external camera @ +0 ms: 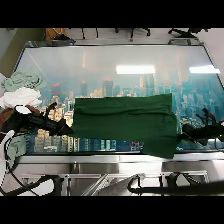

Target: Fold the shirts.

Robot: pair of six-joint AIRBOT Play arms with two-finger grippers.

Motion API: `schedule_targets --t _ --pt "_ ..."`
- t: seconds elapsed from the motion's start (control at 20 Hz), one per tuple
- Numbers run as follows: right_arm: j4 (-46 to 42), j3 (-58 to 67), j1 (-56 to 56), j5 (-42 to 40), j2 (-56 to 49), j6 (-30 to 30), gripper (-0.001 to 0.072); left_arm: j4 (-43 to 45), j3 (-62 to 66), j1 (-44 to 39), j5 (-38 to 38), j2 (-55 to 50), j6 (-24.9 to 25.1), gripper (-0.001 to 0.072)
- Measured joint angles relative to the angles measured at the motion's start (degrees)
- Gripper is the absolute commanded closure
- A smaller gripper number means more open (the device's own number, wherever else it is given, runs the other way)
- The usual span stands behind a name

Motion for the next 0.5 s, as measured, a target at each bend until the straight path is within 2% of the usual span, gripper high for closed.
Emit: schedule_targets --t 0.2,0.35,0.5 --pt "14.1 6.1 0.3 -7.5 -2.3 -8.5 0.0692 -2.8 8.0 -1.6 1.0 0.2 -0.4 0.0696" --pt "24.2 10.6 2.2 -12.7 -9.7 -15.6 0.0691 -3.5 16.2 -4.1 3.4 -4.5 -0.5 0.0696" --pt "29.1 13.6 5.4 -18.2 -18.8 -21.5 0.0691 -3.8 23.3 -5.5 6.3 -11.3 -0.6 0.0696"
